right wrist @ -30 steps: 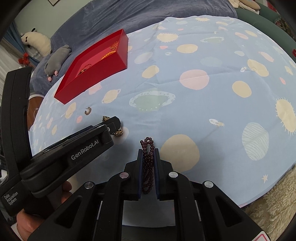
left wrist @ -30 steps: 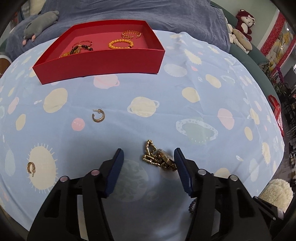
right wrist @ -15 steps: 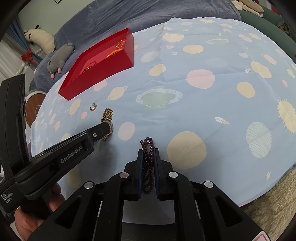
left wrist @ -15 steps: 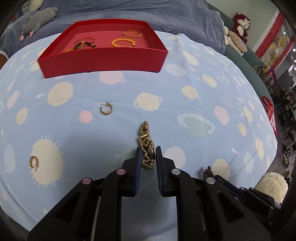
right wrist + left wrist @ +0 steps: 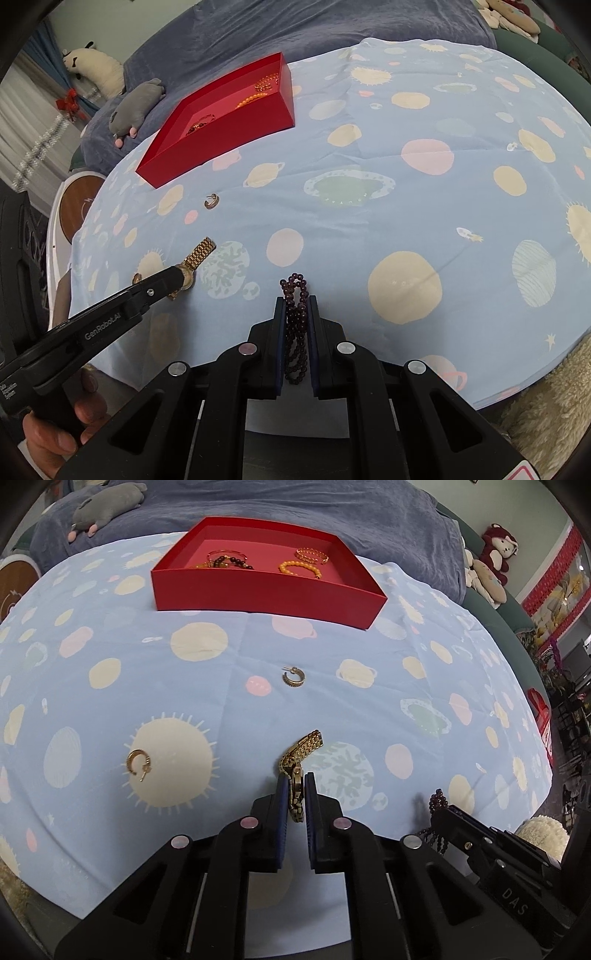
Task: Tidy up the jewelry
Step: 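Carry the gold watch and garnet strand with both tools over the red box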
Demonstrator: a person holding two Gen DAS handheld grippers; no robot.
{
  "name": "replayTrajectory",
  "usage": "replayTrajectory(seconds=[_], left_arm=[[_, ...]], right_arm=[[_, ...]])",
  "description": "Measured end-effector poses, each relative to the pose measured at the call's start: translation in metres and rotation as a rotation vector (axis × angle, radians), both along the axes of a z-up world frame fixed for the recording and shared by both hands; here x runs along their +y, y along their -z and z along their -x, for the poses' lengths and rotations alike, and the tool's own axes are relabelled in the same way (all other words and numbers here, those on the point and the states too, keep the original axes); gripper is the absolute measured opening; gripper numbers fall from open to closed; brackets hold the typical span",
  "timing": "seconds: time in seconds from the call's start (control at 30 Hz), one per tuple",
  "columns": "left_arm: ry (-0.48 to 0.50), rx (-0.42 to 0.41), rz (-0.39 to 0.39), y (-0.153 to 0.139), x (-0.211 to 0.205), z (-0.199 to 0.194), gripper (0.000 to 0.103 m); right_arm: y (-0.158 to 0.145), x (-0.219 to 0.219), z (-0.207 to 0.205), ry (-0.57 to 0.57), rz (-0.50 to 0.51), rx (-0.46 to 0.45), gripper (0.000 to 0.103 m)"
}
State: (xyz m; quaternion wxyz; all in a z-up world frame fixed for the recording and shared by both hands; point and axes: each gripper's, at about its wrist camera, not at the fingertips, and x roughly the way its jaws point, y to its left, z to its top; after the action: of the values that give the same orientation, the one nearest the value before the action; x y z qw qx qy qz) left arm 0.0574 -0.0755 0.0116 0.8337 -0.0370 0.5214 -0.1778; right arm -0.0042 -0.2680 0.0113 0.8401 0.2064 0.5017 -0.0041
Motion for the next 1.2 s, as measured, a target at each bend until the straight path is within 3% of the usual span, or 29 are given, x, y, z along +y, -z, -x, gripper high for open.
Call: replayTrajectory(seconds=[0.23, 1.2], left_arm=[[0.0, -0.003, 0.034, -0.011, 0.012, 0.011, 0.008], [-0.006, -0.044, 0.044, -0.039, 0.03, 0.038, 0.008]], right_arm=[[-0.005, 0.003, 0.003, -0.003, -0.013, -0.022, 0.01], [-0.027, 0.035, 0.016, -0.083, 0.001, -0.087, 0.01]])
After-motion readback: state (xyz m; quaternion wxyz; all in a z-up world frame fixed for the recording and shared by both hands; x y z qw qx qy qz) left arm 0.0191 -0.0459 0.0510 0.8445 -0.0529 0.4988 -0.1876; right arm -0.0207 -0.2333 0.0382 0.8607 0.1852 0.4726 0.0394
